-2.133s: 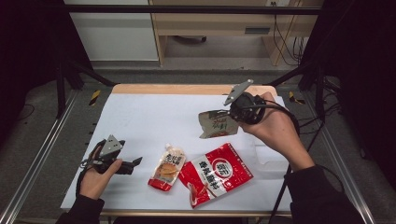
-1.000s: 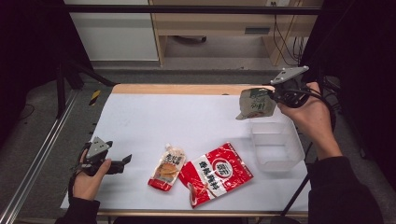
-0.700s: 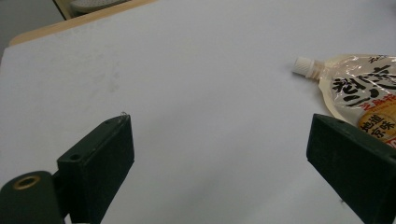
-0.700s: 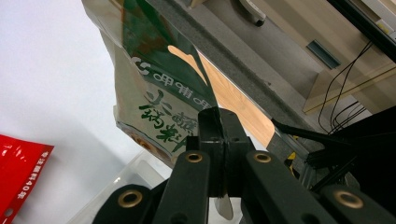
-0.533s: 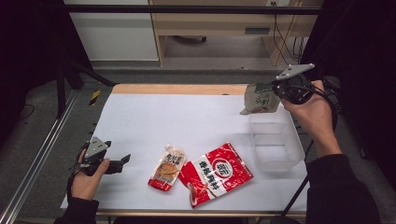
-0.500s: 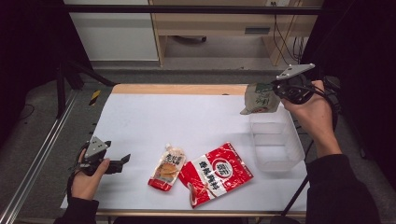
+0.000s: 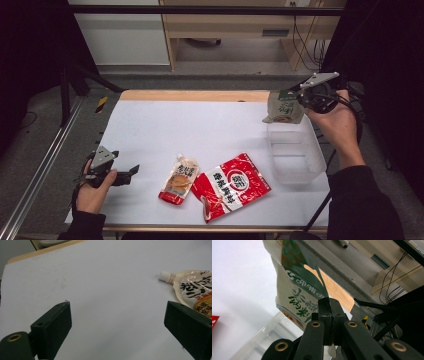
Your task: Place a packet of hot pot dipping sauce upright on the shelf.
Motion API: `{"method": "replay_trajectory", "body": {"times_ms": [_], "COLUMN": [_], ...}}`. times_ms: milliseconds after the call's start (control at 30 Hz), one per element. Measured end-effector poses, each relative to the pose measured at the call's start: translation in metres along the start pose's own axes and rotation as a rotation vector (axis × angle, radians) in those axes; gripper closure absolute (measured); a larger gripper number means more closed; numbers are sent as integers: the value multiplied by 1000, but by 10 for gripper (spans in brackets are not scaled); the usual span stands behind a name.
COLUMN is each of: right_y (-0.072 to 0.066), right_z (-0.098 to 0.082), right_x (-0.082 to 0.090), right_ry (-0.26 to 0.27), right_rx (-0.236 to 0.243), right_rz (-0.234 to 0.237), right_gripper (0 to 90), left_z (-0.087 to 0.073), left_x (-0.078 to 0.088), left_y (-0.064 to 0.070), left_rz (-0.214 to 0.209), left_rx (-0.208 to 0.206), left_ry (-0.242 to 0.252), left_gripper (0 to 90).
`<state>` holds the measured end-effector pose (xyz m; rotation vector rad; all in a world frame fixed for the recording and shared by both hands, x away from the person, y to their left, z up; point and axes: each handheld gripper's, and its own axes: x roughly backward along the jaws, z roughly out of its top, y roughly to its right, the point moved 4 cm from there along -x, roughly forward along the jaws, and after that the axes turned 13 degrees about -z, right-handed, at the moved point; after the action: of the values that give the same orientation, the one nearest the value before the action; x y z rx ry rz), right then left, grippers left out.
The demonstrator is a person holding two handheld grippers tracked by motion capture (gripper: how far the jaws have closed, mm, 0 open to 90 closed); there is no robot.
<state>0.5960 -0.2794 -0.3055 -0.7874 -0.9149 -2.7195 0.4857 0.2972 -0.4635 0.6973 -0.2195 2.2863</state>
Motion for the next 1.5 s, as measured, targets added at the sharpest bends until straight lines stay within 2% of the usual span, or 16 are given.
{"method": "replay_trajectory", "body": {"times_ms": [133,333,667,867,1067,1233,1500], "right_y": [3,6,4,-2,-7,-8,-2], "right_z": [-7,-13,-26,-32,-37,-39,-46], "right_x": [-5,-9,-16,-27,-34,-44,-60], "right_ry": [-11,-18,-41,-70,-98,-105,-107], "right_rx": [-9,3,8,11,8,-25,-82], "right_rz": [6,12,36,57,73,75,45], "right_gripper": [900,900,896,895,895,893,883], "left_z": [0,1,0,1,2,3,2], "left_x": [0,-1,-3,-3,-4,-7,-9], "left_y": [0,0,1,2,4,6,6], "left_rz": [0,-4,-4,-4,-22,-25,-28], "left_rx": [4,7,5,3,-14,-17,-22], "left_ry": [5,10,3,4,4,-1,-10], "left_gripper": [76,76,76,76,73,73,73]}}
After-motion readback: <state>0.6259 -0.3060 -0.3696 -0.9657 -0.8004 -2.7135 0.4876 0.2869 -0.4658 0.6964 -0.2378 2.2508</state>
